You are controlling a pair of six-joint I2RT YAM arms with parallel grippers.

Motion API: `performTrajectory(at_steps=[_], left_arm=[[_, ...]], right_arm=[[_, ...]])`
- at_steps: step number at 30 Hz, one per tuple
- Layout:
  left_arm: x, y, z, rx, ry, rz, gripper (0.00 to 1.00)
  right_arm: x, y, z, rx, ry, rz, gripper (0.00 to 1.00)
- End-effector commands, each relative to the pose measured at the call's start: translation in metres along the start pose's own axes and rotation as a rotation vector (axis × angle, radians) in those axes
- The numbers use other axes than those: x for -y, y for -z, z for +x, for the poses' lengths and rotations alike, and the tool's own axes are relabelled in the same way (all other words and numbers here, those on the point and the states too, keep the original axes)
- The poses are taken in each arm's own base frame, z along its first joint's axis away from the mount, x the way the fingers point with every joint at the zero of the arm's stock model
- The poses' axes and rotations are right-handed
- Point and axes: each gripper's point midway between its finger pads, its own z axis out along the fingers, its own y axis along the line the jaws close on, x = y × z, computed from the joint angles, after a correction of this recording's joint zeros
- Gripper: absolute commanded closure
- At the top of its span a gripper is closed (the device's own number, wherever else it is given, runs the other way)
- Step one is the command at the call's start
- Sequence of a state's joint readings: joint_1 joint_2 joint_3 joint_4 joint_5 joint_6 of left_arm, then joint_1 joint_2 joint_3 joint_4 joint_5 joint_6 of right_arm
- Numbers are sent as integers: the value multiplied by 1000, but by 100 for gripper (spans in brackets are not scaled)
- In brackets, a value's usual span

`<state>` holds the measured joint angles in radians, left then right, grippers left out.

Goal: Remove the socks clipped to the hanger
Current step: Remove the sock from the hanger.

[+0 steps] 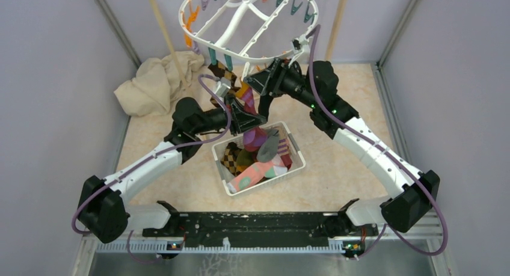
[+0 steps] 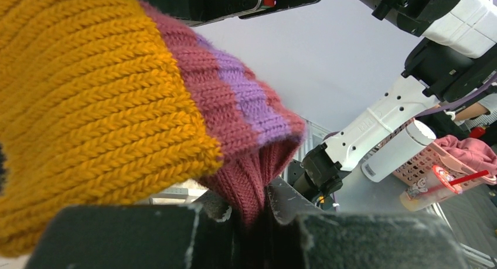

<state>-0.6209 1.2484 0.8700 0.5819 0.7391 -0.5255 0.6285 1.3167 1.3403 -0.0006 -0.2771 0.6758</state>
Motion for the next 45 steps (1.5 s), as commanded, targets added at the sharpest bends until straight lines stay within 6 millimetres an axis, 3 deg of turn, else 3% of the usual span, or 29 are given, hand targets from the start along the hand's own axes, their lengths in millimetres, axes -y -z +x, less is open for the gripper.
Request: performTrajectory(at_steps=[1, 13, 25, 45], left_arm=[[9, 1, -5, 18, -16, 53, 92], [3, -2, 3, 10, 4, 52, 92], [-1, -4, 11, -9, 13, 62, 92], [-10, -4, 18, -30, 17, 26, 92]], right_arm=[[-23, 1, -33, 112, 52, -50, 33], [-20, -18, -41, 145, 28, -60, 35], [-21, -25, -56, 197, 28, -42, 44], [-9, -35, -58, 214, 37, 30, 48]])
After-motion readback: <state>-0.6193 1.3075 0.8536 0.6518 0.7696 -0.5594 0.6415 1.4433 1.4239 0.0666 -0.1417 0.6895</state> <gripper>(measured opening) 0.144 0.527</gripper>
